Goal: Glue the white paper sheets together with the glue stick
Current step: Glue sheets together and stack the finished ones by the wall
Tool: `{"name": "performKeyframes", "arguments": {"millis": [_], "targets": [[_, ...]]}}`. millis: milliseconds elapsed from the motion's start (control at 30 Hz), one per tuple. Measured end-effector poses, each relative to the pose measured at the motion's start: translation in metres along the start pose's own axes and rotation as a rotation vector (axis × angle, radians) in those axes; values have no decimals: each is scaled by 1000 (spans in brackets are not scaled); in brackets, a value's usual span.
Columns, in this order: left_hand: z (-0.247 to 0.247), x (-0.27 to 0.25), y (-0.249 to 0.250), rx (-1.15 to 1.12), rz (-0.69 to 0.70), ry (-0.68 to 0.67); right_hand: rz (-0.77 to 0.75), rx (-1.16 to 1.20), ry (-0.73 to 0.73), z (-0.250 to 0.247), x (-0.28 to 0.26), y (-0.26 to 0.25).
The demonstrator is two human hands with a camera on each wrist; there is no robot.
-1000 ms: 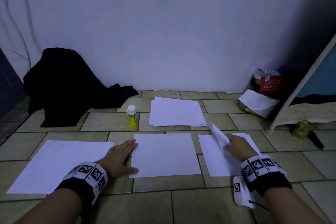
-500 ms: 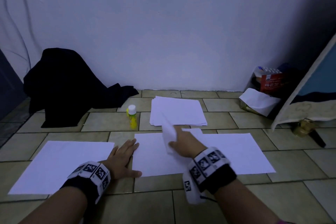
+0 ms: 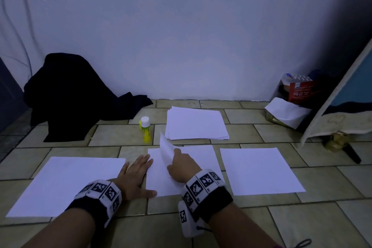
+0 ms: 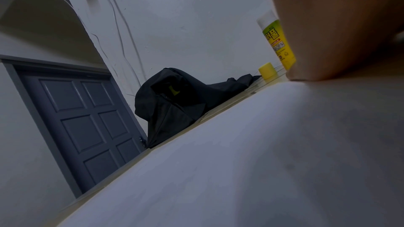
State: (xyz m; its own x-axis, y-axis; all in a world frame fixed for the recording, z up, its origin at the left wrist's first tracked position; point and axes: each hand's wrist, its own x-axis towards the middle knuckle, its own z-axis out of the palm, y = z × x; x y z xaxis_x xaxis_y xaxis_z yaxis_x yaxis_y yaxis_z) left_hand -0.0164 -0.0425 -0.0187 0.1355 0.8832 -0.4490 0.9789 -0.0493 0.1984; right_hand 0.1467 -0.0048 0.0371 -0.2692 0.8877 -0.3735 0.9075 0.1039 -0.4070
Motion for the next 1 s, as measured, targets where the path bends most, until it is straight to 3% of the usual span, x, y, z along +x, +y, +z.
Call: {"name": "performKeyframes", "arguments": {"millis": [767, 1000], "targets": [[-2, 0, 0, -20, 13, -5, 29, 91, 17, 8, 5, -1], [-5, -5, 7, -11, 9, 4, 7, -7, 28, 16, 5, 0]]}}
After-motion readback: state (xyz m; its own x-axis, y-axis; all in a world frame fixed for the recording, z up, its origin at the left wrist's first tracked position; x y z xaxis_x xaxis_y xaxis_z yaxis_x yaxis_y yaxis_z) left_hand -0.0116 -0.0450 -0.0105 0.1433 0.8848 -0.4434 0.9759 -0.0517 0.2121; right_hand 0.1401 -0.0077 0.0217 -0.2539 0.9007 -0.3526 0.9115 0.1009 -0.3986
